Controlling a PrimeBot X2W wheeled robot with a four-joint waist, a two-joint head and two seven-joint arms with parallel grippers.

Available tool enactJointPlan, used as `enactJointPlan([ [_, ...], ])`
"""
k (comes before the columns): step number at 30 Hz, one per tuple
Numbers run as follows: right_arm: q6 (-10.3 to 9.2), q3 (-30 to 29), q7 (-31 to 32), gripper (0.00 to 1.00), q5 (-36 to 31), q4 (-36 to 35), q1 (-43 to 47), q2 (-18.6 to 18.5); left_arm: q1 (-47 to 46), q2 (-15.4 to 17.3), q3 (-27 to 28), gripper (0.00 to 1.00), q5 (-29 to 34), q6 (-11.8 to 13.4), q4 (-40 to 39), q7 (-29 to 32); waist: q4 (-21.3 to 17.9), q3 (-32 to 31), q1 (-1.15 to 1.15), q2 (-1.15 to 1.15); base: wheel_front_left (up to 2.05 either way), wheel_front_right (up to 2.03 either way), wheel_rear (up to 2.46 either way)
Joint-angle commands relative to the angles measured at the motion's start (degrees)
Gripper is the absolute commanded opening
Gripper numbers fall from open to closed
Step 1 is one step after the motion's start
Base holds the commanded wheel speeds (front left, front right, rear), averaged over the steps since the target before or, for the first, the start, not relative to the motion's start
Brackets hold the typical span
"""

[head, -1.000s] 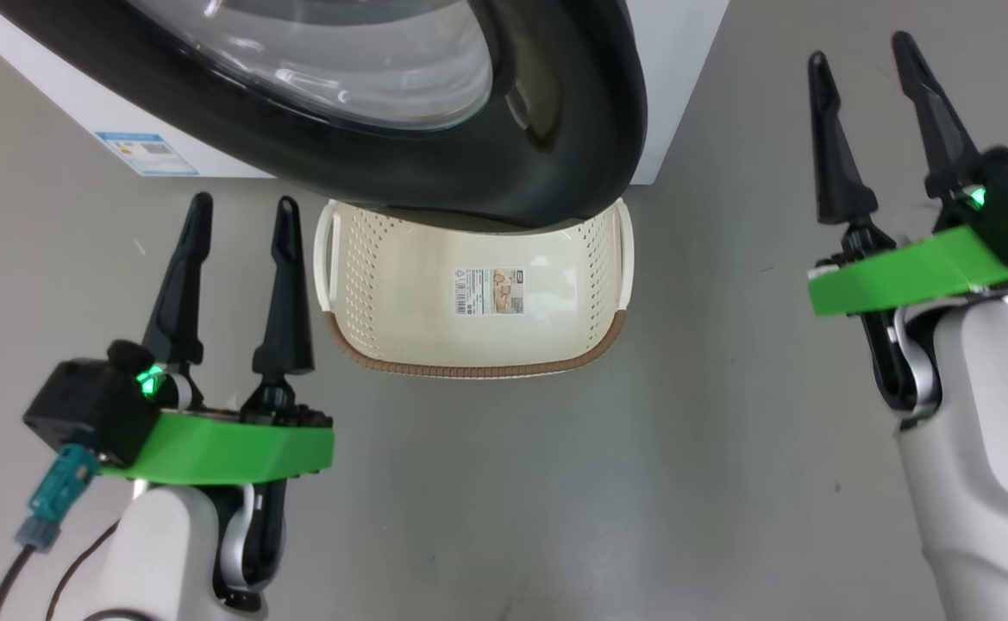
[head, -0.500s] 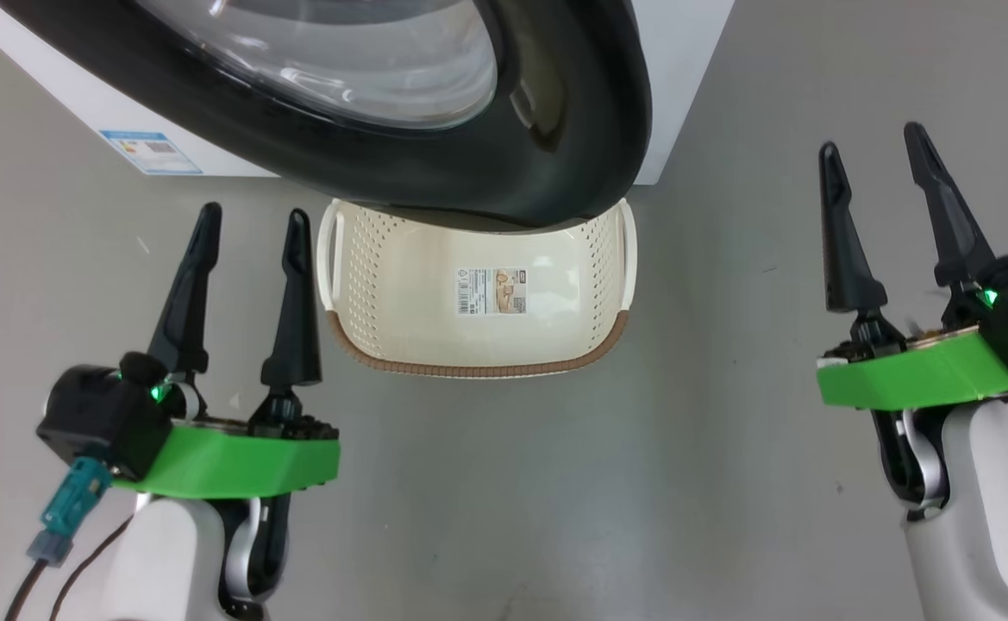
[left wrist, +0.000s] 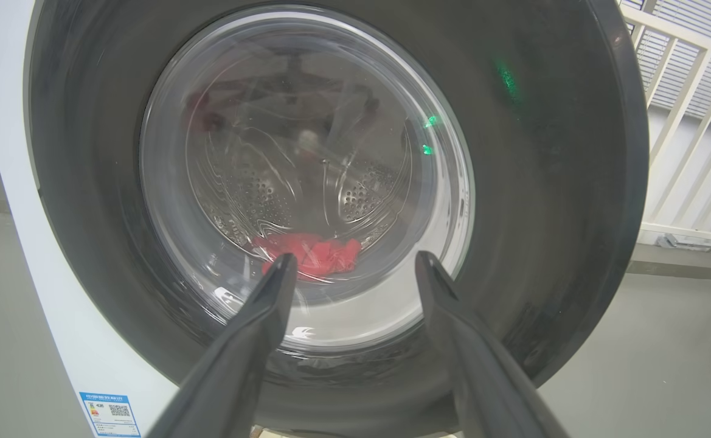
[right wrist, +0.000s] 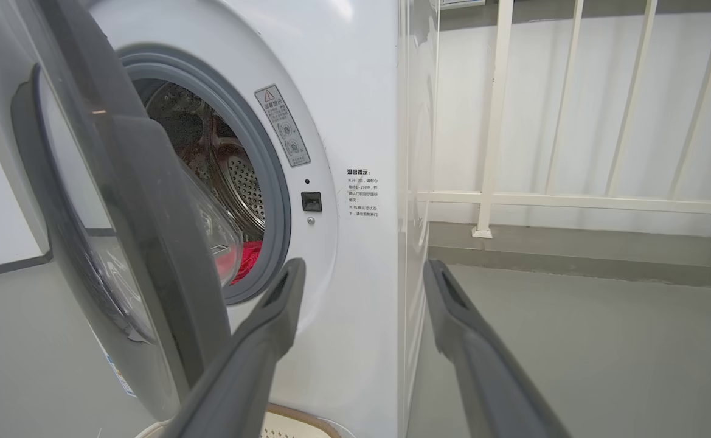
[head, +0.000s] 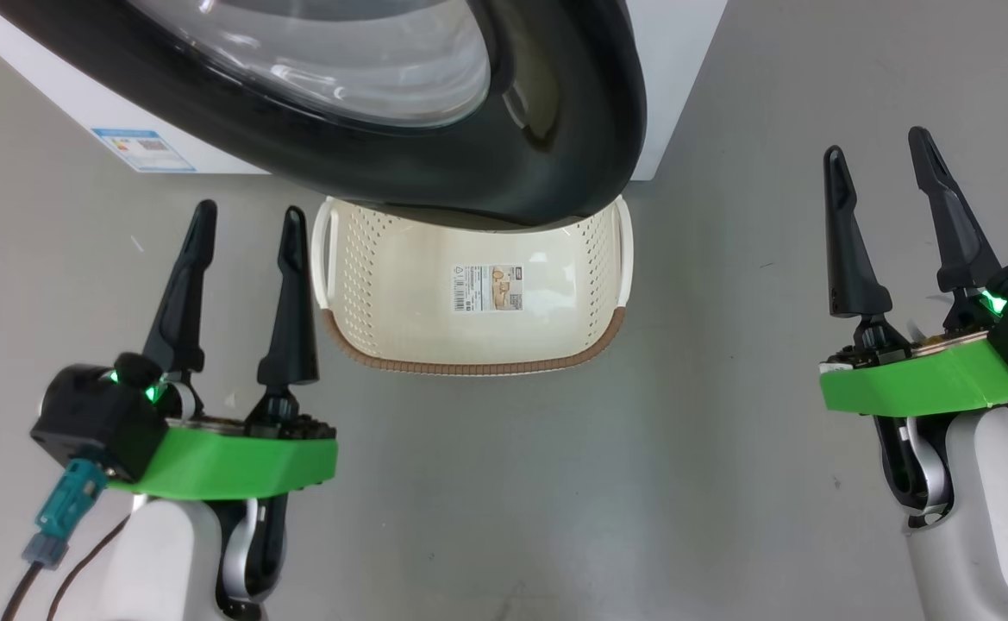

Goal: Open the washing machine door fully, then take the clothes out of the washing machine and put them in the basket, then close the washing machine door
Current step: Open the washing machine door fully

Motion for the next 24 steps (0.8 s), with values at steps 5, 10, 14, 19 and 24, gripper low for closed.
enactJointPlan([
  [5,0.28,1.3,-0.3,1.0,2.4,-1.2,1.0,0.4,1.1,1.2,2.0,1.0,0.6,0.3,-1.6,-0.4,0.2,0.0,0.0,0.0,0.0,0.0,0.0],
  [10,0.28,2.0,-0.3,0.0,5.8,-0.3,0.5,0.4,1.0,1.2,1.8,1.0,0.7,0.3,-1.5,-0.4,0.3,0.1,0.0,0.0,0.0,0.0,0.0],
  [14,0.28,2.9,-0.3,0.0,16.1,1.6,-1.3,0.4,0.9,1.2,1.9,1.0,0.6,0.3,-1.5,-0.4,0.3,0.2,0.0,0.0,0.0,0.0,0.0],
  [19,0.28,6.9,-0.3,0.0,28.5,4.6,-5.6,0.4,0.7,1.2,1.5,1.0,0.8,0.2,-1.5,-0.4,0.5,0.4,0.0,0.0,0.0,0.0,0.0],
  [24,0.28,10.6,0.5,0.0,42.5,6.9,-10.4,0.4,0.5,1.2,1.0,1.0,1.0,-0.1,-1.4,-0.4,1.3,0.8,0.0,0.0,0.0,0.0,0.0],
])
